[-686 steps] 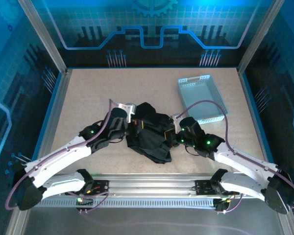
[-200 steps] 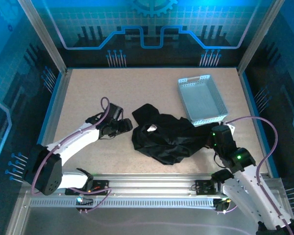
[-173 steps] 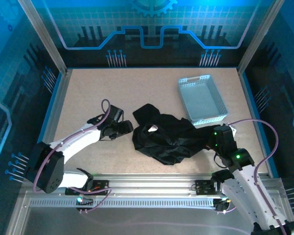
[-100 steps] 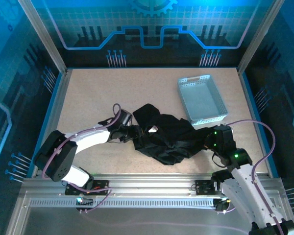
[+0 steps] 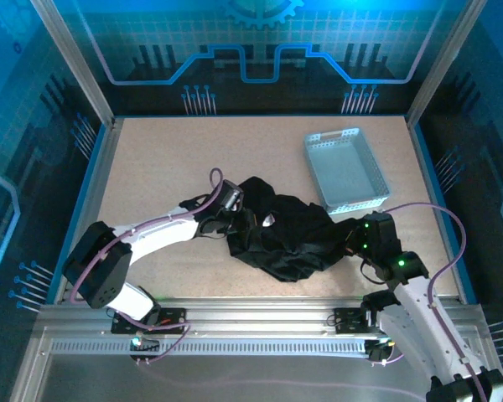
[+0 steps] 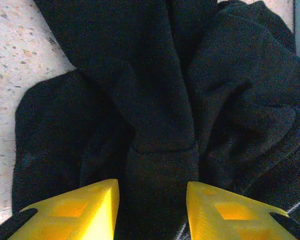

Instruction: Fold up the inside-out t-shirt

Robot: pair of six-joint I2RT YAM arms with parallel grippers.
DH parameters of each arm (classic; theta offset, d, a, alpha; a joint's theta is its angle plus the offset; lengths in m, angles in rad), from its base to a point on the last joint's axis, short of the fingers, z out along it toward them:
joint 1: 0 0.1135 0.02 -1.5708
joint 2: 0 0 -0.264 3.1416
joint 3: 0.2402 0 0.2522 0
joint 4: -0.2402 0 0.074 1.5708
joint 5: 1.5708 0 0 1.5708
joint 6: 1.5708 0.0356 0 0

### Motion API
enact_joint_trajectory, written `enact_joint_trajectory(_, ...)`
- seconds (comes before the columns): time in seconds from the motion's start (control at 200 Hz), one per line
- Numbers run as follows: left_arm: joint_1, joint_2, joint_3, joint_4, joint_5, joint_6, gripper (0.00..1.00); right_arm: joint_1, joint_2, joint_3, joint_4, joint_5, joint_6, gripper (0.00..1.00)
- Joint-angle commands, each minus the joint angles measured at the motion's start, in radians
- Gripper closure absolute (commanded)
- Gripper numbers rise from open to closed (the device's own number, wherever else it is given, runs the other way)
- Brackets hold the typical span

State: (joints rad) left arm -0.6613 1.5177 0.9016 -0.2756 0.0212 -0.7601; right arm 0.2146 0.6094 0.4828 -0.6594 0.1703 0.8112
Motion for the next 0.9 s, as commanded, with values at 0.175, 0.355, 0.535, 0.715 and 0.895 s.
enact_joint_trajectory(0.175, -0.028, 0.042, 0.067, -0.13, -0.072, 0.055, 0.54, -0.014, 0.009, -0.011, 0.032, -0.024, -0.012, 1.0)
enact_joint_trajectory(0.355, -0.031, 0.08, 0.072, -0.108, -0.04, 0.056, 0.61, -0.013, 0.01, -0.009, 0.034, -0.03, -0.015, 1.0)
enact_joint_trajectory(0.535, -0.031, 0.047, 0.065, -0.113, -0.082, 0.055, 0.86, -0.014, 0.006, 0.02, 0.03, -0.038, -0.037, 1.0)
enact_joint_trajectory(0.715, 0.042, -0.186, 0.071, -0.163, -0.183, 0.126, 1.0, -0.015, -0.001, 0.18, 0.064, -0.106, -0.158, 1.0)
enact_joint_trajectory(0.895, 0.126, -0.432, 0.305, -0.214, -0.221, 0.28, 1.0, -0.016, 0.035, 0.456, 0.166, -0.25, -0.269, 1.0)
